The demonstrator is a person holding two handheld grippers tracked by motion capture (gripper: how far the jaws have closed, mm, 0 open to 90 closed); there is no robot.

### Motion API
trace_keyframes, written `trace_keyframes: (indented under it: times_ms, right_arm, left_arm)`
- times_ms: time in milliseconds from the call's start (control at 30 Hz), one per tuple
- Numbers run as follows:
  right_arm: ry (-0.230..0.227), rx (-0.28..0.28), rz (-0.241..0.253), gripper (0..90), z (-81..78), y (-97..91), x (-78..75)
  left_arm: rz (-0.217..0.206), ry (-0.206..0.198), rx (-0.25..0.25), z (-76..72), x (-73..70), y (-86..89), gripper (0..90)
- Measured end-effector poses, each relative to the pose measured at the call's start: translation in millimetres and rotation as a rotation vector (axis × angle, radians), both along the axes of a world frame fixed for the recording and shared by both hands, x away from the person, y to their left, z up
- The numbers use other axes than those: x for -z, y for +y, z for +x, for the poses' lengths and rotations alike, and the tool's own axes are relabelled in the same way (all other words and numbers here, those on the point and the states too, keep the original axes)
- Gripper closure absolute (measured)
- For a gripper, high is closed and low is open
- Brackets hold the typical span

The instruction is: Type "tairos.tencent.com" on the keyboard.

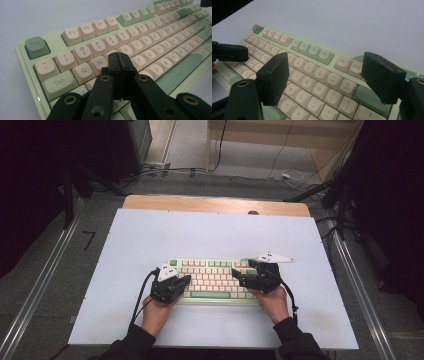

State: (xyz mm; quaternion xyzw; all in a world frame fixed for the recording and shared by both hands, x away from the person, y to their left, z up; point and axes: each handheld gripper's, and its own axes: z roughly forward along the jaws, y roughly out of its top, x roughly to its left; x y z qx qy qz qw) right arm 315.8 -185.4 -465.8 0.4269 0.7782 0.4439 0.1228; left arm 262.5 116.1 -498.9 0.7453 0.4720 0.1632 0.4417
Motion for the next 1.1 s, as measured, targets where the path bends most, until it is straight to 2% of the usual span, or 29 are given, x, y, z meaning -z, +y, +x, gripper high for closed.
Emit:
trace_keyframes:
  times_ms: [167, 233, 333, 367, 467, 567, 667, 767, 867, 1100]
  right_arm:
    - [-0.002, -0.001, -0.001, 20.7, -0.1, 0.1, -0.1]
    - [-0.001, -0.001, -0.001, 20.8, -0.1, 0.3, 0.1]
    - [0.002, -0.004, -0.003, 20.8, 0.2, 0.7, 0.6]
    - [0.002, -0.004, -0.002, 21.0, -0.1, 0.8, 0.4]
    - [-0.004, -0.004, 0.004, 21.2, -0.3, -0.5, -0.6]
    - [0.000, 0.001, 0.006, 21.2, 0.1, -1.8, -0.9]
    - [0.004, -0.002, 0.004, 21.2, 0.1, -1.6, -0.6]
    - [0.000, -0.008, 0.000, 21.2, -0.5, -0.6, -0.4]
    - [0.002, -0.008, 0.000, 21.2, -0.4, -1.0, -0.4]
    - [0.002, -0.004, 0.000, 21.2, -0.9, -2.5, -0.9]
  left_arm:
    - [0.002, 0.003, -0.003, 0.1, 0.0, 0.1, 90.0]
    - [0.007, 0.024, 0.001, 1.1, 1.4, -0.5, 90.0]
    - [-0.018, 0.032, -0.007, 1.0, 0.8, 1.1, 90.0]
    - [-0.032, 0.022, -0.008, 0.2, -0.2, 2.7, 87.7]
    - [-0.087, -0.018, -0.022, -3.0, -6.3, 7.9, 72.7]
    - [-0.099, -0.069, -0.045, -6.1, -9.8, 12.9, 51.9]
    - [-0.086, -0.085, -0.070, -7.4, -8.9, 16.1, 41.5]
    - [-0.061, -0.098, -0.093, -7.8, -9.1, 18.9, 36.3]
    - [-0.039, -0.118, -0.127, -8.3, -8.3, 21.6, 34.4]
    - [-0.027, -0.112, -0.187, -5.6, -6.1, 31.5, 34.0]
